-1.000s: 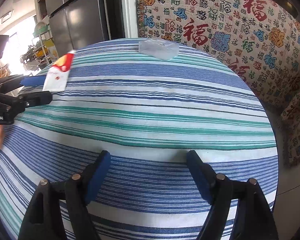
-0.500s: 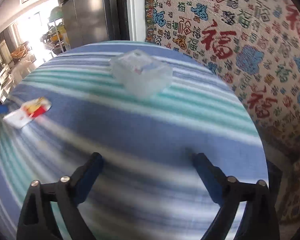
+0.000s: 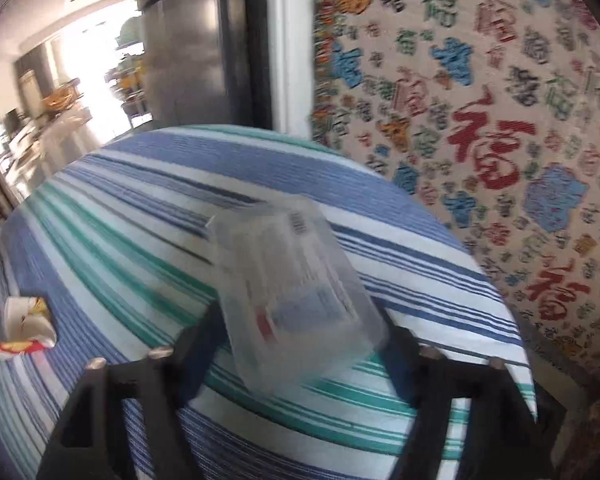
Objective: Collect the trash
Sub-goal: 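Grasp the white-and-red paper wrapper with the left tool while the right tool grasps the clear plastic box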
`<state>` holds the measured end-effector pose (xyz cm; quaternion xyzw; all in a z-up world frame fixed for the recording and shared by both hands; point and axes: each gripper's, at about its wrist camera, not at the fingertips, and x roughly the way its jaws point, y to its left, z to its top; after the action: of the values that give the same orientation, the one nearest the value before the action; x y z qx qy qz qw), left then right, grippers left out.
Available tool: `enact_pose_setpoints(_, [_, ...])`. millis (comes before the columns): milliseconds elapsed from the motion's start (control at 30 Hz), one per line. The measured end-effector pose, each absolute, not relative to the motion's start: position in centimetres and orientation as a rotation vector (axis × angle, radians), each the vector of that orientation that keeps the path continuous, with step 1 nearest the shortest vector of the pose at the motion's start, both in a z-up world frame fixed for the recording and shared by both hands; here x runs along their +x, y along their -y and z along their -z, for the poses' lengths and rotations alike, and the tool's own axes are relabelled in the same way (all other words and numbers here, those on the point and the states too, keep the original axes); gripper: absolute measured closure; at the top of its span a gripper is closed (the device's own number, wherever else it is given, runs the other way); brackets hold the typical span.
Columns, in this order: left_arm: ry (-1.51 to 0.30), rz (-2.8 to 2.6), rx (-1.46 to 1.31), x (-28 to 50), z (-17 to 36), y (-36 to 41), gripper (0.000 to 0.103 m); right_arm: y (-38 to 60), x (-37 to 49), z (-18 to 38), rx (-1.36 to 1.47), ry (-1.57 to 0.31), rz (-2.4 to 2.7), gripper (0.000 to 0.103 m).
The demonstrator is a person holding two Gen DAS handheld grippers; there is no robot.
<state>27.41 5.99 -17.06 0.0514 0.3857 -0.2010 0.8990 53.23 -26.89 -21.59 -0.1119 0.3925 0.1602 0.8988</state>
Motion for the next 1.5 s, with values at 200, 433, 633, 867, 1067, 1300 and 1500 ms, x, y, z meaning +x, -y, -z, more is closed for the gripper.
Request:
enact_pose_setpoints(200, [-0.793, 0.426, 0.112, 26.9, 17.2, -5.5, 0.024, 27.2, 47.1, 21.8, -0.141, -0.9, -0.139, 0.034])
enact_pose_setpoints(433, [-0.789, 0.408, 0.109, 26.8, 17.4, -4.6, 0.024, 25.9, 33.2, 22.0, -0.071, -0.929, -0.005, 0.034])
enact_pose_setpoints(633, [-0.765, 0.376, 0.124, 28.1, 17.9, -3.7, 0.039, 25.2, 29.3, 22.0, -0.035, -0.938, 0.03, 0.031])
enact_pose_setpoints(867, [-0.837, 0.412, 0.088, 29.2, 19.2, -3.4, 0.085, 24.9, 29.6, 22.8, -0.058, -0.897, -0.022, 0.007])
enact_pose_setpoints(1067, [-0.947, 0.405, -0.099, 29.1, 18.8, -5.3, 0.093, 25.2, 30.1, 22.7, -0.053, -0.907, -0.026, 0.0])
enact_pose_setpoints(1300, [-0.917, 0.399, 0.059, 27.8, 18.7, -3.2, 0.052, 25.5, 30.3, 21.9, -0.059, -0.957, -0.045, 0.001])
enact_pose_setpoints(1500, [-0.888, 0.426, 0.137, 27.6, 18.4, -1.6, 0.053, 26.4, 30.5, 20.2, -0.005, -0.935, -0.062, 0.001])
